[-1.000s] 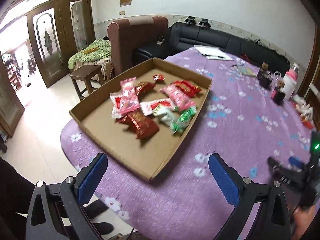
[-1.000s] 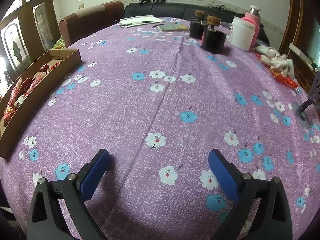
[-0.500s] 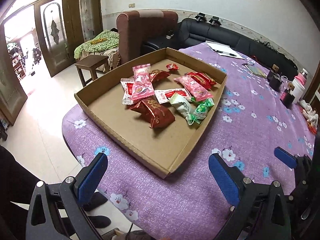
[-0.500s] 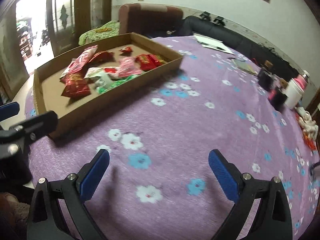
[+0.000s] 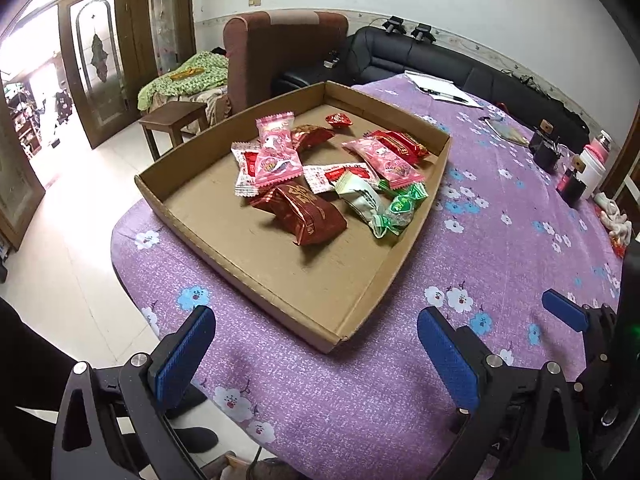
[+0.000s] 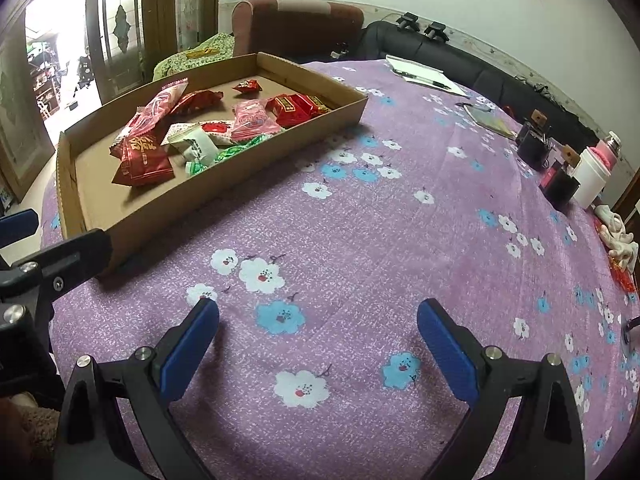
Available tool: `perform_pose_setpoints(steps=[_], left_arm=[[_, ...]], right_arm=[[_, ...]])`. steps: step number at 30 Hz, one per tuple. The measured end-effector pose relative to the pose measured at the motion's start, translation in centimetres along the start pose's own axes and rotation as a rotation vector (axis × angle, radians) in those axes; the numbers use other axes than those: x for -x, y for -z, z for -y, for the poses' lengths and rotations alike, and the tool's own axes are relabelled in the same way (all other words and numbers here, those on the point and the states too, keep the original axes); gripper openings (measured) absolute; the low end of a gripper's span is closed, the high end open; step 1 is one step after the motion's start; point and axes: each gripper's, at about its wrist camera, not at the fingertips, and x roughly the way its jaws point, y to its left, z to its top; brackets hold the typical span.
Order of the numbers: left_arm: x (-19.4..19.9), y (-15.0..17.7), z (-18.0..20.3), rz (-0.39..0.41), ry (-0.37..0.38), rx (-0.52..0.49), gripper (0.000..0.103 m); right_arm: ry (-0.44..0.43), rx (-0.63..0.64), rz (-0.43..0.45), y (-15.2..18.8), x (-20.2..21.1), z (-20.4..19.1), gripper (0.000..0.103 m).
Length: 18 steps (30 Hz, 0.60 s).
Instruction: Organize snacks
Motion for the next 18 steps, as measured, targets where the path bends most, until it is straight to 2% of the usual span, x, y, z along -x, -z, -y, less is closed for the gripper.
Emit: perform_pose_setpoints(steps=[8,18], left_arm=[[-0.77,-0.06,0.41,-0.042,0.021,-0.030,0.102],[0.05,0.08,0.45,0.018,0.006,-0.044,0.102]], right_arm=[[-0.006,0.001,-0.004,0.08,-0.12,0.05,0.100],[-0.008,-0.003,-0.010,0.12,-0.26,0.18,0.100]])
